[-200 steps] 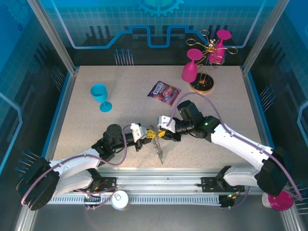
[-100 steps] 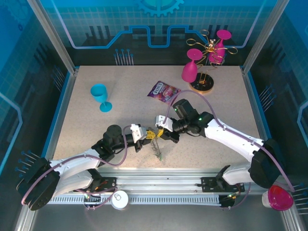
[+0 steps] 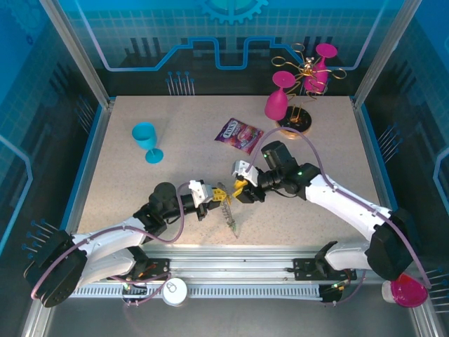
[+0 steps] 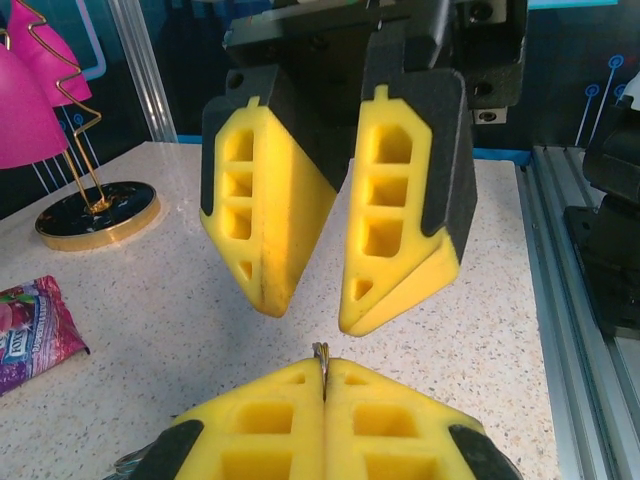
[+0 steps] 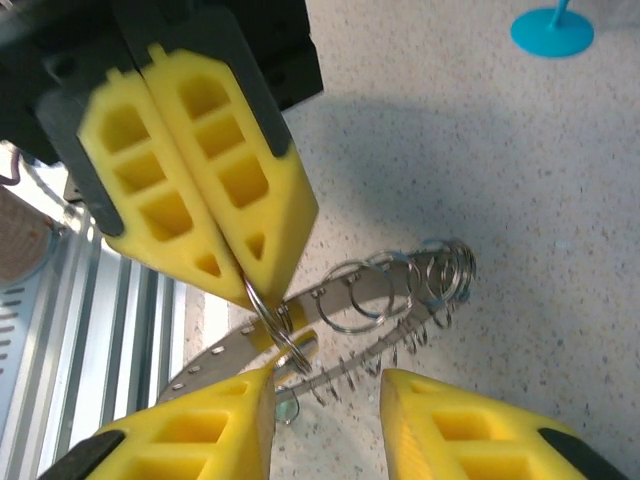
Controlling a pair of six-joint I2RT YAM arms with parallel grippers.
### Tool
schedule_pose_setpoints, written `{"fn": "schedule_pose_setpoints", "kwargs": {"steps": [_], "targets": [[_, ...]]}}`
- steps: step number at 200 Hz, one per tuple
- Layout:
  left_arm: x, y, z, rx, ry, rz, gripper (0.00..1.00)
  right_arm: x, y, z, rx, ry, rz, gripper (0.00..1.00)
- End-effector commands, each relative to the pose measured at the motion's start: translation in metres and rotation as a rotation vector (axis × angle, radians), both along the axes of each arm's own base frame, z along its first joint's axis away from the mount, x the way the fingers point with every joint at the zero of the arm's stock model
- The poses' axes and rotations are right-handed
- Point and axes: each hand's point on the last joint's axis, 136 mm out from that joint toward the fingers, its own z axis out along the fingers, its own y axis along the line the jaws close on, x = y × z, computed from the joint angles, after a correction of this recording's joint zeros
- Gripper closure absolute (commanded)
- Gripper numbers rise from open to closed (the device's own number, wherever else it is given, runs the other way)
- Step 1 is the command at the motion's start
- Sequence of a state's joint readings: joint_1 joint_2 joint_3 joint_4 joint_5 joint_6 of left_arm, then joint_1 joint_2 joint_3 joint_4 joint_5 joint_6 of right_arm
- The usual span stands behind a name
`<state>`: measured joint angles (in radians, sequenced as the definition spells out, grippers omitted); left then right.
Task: Put the keys on the keyring
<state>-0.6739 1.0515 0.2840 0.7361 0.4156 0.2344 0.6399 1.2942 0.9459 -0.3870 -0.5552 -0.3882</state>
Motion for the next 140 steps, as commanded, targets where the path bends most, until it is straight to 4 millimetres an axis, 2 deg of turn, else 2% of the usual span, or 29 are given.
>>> {"fn": "schedule_pose_setpoints", "kwargs": {"steps": [1, 42, 63, 96, 119, 140], "targets": [[-0.003, -0.001, 0.020, -0.065, -0.053, -0.012, 1.00, -0.003, 0.005, 0.005, 0.054, 0.018, 0.034, 0.65], [-0.003, -0.001, 0.022, -0.085, -0.050, -0.017, 1.00, -0.009, 0.013, 0.007, 0.107, 0.045, 0.080, 0.66], [-0.003, -0.002, 0.023, -0.091, -0.049, -0.018, 1.00, -0.008, 0.016, 0.005, 0.114, 0.051, 0.088, 0.70], [-0.003, -0.002, 0.023, -0.100, -0.043, -0.019, 1.00, -0.004, 0.022, 0.006, 0.153, 0.051, 0.103, 0.80], [-0.002, -0.002, 0.022, -0.099, -0.044, -0.009, 1.00, -0.004, 0.024, 0.009, 0.173, 0.031, 0.112, 1.00], [0.005, 0.003, 0.018, -0.082, -0.035, 0.037, 1.00, -0.004, 0.019, 0.009, 0.141, 0.006, 0.102, 1.00]]}}
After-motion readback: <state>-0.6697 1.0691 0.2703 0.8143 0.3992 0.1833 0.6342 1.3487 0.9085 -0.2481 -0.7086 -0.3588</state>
